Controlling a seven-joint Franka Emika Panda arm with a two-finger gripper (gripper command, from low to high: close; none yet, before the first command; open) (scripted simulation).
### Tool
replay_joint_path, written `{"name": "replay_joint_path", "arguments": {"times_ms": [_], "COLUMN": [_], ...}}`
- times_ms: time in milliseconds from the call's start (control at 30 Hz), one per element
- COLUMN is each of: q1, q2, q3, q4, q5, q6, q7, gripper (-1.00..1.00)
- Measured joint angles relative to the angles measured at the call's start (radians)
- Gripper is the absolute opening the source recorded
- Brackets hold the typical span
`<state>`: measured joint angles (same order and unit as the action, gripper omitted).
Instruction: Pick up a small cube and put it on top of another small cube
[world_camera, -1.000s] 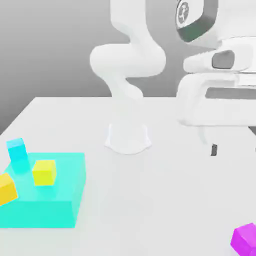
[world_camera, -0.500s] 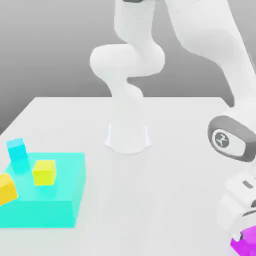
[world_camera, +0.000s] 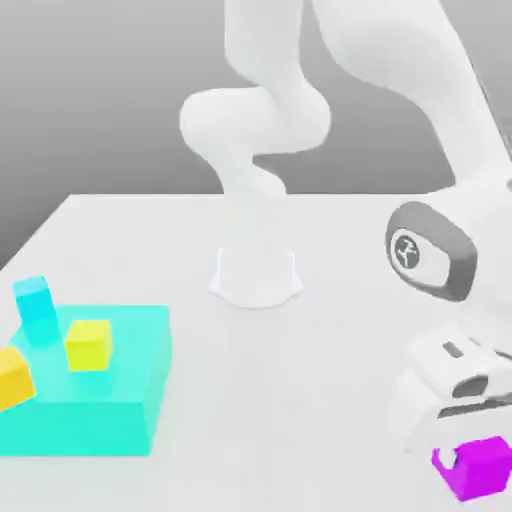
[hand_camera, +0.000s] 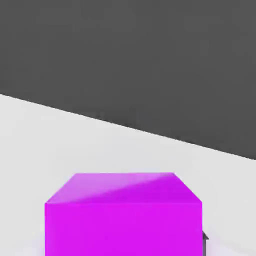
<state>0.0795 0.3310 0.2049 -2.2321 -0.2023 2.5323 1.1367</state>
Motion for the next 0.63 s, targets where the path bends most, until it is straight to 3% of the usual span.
{"name": "replay_joint_path", "arguments": {"times_ms": [333,467,533,567,633], "q1": [-0.253,-0.480,-0.559,-0.565,-0.565], "q2": [-0.215,-0.290,-0.252,-0.235,-0.235], "q3": [-0.220,-0.326,-0.360,-0.361,-0.361], "q4": [-0.103,-0.132,-0.136,-0.140,-0.140], "q5": [0.113,0.174,0.217,0.226,0.226], "q6": [-0.096,-0.131,-0.086,-0.066,-0.066], "q7": [0.014,0.018,0.015,0.014,0.014], "gripper": [-1.00,-1.00,-1.00,1.00,1.00]}}
